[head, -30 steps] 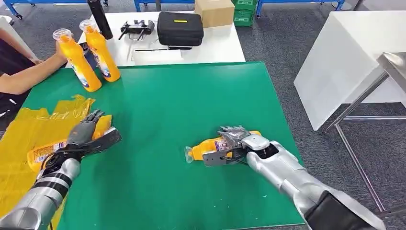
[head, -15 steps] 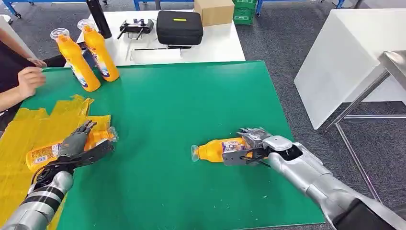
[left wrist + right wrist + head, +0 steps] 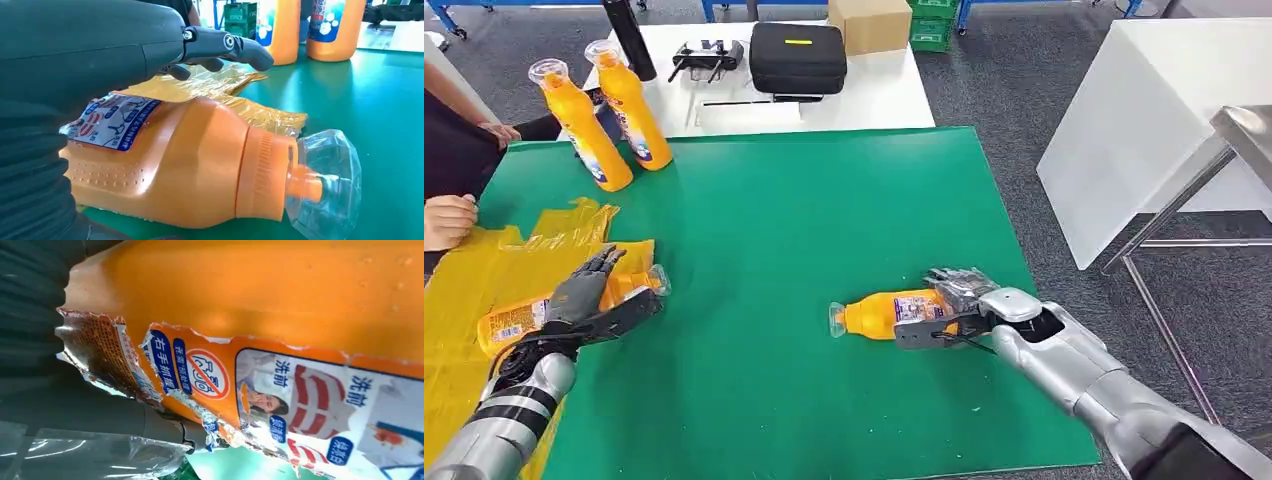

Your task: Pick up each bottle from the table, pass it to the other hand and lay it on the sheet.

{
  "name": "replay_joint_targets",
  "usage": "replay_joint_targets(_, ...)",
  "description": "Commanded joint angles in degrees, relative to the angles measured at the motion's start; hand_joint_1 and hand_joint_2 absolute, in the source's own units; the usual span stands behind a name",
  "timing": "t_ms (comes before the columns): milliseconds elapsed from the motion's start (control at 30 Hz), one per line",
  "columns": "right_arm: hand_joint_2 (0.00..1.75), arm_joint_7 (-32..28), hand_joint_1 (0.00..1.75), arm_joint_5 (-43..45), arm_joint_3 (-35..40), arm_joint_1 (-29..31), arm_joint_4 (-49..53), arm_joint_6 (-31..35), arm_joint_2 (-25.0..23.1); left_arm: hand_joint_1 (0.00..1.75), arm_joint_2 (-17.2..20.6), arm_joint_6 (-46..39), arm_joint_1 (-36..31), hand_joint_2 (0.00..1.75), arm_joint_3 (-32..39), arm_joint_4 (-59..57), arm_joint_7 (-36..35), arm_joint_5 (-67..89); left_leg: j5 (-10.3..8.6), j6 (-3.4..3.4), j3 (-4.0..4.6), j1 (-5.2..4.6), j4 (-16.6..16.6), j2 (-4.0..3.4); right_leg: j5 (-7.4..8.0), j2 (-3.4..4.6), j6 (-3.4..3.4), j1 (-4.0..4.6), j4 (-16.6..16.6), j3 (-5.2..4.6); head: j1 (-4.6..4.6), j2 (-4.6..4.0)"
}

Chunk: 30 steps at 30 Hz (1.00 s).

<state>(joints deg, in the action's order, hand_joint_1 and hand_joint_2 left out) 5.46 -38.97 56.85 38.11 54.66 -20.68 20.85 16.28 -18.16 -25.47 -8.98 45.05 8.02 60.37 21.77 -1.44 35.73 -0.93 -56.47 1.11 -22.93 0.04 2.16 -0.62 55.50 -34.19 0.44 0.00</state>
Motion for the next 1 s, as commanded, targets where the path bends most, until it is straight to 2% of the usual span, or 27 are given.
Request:
replay_joint_targets(33, 1.75, -1.46, 1.75, -0.98, 4.67, -1.94, -4.85, -1.99, -1.68, 0.0, -1.9, -0.1, -3.61, 1.75, -0.89, -2.67, 1.1, -0.73, 0.1, 0.2, -0.15, 0.16, -0.07, 0.05, -0.1, -0.14, -0.1, 0.16, -0.05, 0.26, 0.0, 0.0)
replay_joint_targets(167, 1.75, -2.15, 1.75, -1.66, 4.44, -5.35, -8.61, 1.85, -3.1, 0.0, -3.29, -1.39, -3.77, 1.75, -0.41, -0.25, 3.03, -5.44, 0.05, 0.19, -0.24, 0.22, 0.03, 0.27, -0.09, -0.37, -0.1, 0.22, -0.2, 0.43, 0.0, 0.0)
replay_joint_targets(300, 1.75, -2.32, 1.75, -0.62, 1.9, -6.82, -9.09, 3.67, -3.17, 0.0, -3.49, -2.11, -1.38, 1.75, 0.57, 5.27, 4.28, -9.72, 0.11, 0.22, -0.42, 0.24, 0.02, 0.0, -0.03, -0.19, -0.1, 0.21, -0.22, 0.53, -0.02, 0.0)
replay_joint_targets(333, 1.75, -2.19, 1.75, 0.04, 0.76, -7.25, -9.15, 4.0, -3.49, 0.0, -3.69, -2.25, -0.53, 1.75, 1.05, 6.94, 4.98, -11.16, 0.18, 0.18, -0.51, 0.17, 0.03, -0.12, 0.0, 0.09, -0.08, 0.13, -0.2, 0.49, 0.04, 0.0)
replay_joint_targets(367, 1.75, -1.98, 1.75, 0.71, -0.23, -7.69, -9.3, 4.24, -3.97, 0.0, -3.94, -2.09, 0.09, 1.75, 1.43, 8.19, 5.85, -12.63, 0.18, 0.3, -0.5, 0.25, 0.0, -0.07, 0.0, -0.03, -0.15, 0.22, -0.22, 0.55, 0.0, 0.0)
replay_joint_targets(400, 1.75, -1.83, 1.75, 1.87, -2.08, -8.36, -9.58, 4.93, -4.74, 0.0, -4.33, -1.42, 1.14, 1.75, 2.1, 10.17, 7.31, -15.28, 0.19, 0.25, -0.61, 0.22, 0.05, -0.29, 0.07, 0.24, -0.18, 0.18, -0.26, 0.54, 0.02, 0.0)
replay_joint_targets(467, 1.75, -2.09, 1.75, 4.18, -4.89, -9.28, -9.63, 5.77, -5.72, 0.0, -5.19, 1.37, 2.74, 1.75, 3.19, 13.29, 9.84, -20.5, 0.18, 0.26, -0.71, 0.24, 0.1, -0.32, 0.09, 0.24, -0.26, 0.2, -0.33, 0.6, 0.02, 0.0)
replay_joint_targets(533, 1.75, -2.36, 1.75, 6.86, -8.77, -10.45, -8.37, 8.09, -6.55, 0.0, -6.16, 7.11, 6.6, 1.75, 4.89, 20.77, 12.8, -29.22, 0.26, 0.19, -0.92, 0.18, 0.07, -0.45, 0.06, 0.42, -0.23, 0.15, -0.26, 0.56, 0.0, 0.0)
replay_joint_targets(633, 1.75, -4.08, 1.75, 12.0, -17.21, -15.09, 0.72, 13.6, -7.23, 0.0, -10.72, 24.53, 16.47, 1.75, 11.06, 35.01, 14.4, -53.89, 0.3, 0.25, -0.97, 0.21, 0.11, -0.53, 0.06, 0.46, -0.26, 0.18, -0.33, 0.53, 0.0, 0.0)
replay_joint_targets(667, 1.75, -5.46, 1.75, 14.95, -20.5, -17.51, 5.57, 14.79, -7.85, 0.0, -12.38, 28.63, 20.65, 1.75, 12.29, 39.31, 14.28, -60.89, 0.32, 0.19, -1.0, 0.15, 0.14, -0.63, 0.07, 0.6, -0.21, 0.12, -0.31, 0.82, 0.02, 0.0)
replay_joint_targets(733, 1.75, -8.53, 1.75, 20.1, -26.5, -23.83, 17.36, 17.72, -10.15, 0.0, -15.53, 33.18, 28.55, 1.75, 12.32, 46.04, 14.34, -68.53, 0.46, 0.2, -1.16, 0.12, 0.11, -0.97, 0.04, 0.92, -0.2, 0.09, -0.27, 0.89, -0.02, 0.0)
replay_joint_targets(833, 1.75, -12.21, 1.75, 24.81, -30.49, -33.23, 31.49, 19.31, -12.39, 0.0, -17.73, 35.18, 37.62, 1.75, 8.32, 50.85, 16.08, -70.39, 0.72, 0.18, -1.18, 0.13, 0.08, -1.11, -0.09, 1.06, -0.23, 0.11, -0.24, 0.92, 0.04, 0.0)
replay_joint_targets(900, 1.75, -14.46, 1.75, 26.17, -30.34, -35.41, 34.24, 18.69, -13.05, 0.0, -17.46, 37.66, 39.16, 1.75, 5.91, 50.51, 16.93, -72.06, 0.92, 0.22, -1.17, 0.07, 0.06, -0.97, -0.32, 0.92, -0.22, 0.07, -0.15, 0.9, -0.04, 0.0)
replay_joint_targets(1000, 1.75, -15.22, 1.75, 27.45, -28.41, -33.32, 32.69, 17.42, -15.45, 0.0, -16.73, 36.71, 37.93, 1.75, 4.13, 49.96, 17.26, -71.41, 0.81, 0.1, -0.62, 0.01, -0.03, -0.5, -0.48, 0.56, 0.02, 0.02, -0.05, 0.51, -0.07, 0.0)
